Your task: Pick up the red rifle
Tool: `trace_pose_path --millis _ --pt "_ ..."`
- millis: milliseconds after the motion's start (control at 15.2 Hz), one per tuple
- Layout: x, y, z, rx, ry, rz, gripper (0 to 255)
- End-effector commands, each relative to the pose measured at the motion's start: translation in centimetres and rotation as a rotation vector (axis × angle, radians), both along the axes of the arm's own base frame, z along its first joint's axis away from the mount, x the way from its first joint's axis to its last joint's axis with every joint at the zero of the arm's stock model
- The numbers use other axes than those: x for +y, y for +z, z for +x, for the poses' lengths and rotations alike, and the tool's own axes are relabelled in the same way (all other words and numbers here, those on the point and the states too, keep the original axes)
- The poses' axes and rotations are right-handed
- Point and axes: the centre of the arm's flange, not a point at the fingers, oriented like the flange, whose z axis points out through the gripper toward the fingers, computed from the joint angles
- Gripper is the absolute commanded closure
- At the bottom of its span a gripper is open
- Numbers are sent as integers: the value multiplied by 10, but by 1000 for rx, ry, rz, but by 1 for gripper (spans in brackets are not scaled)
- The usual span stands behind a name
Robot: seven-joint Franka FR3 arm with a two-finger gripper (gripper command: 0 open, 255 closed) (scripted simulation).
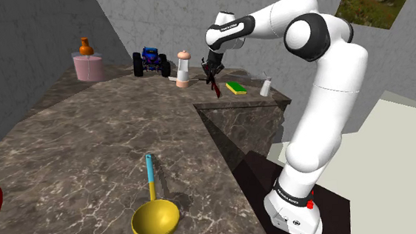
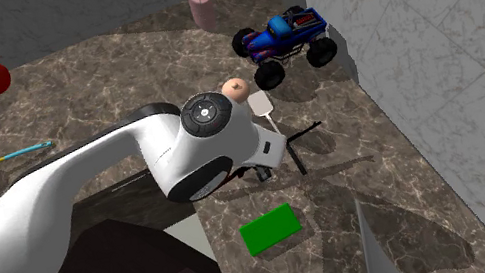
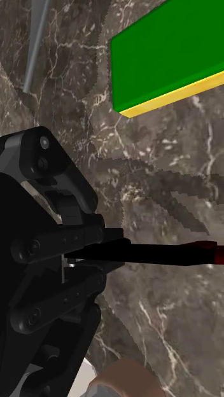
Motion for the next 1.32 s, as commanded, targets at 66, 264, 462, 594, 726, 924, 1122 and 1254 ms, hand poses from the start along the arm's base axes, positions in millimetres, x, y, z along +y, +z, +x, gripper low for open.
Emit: trace_pose_path --millis 66,264,462,594,726,924,1122,1254 --pt "0 0 0 0 0 0 255" --pt "-1 10 0 0 0 0 255" --pt "-1 26 0 0 0 0 255" --pt "-1 37 0 0 0 0 255" --pt "-1 47 0 0 0 0 255" --pt "-1 63 0 0 0 0 255" --pt "-1 79 0 0 0 0 255" --pt "-1 80 0 0 0 0 255"
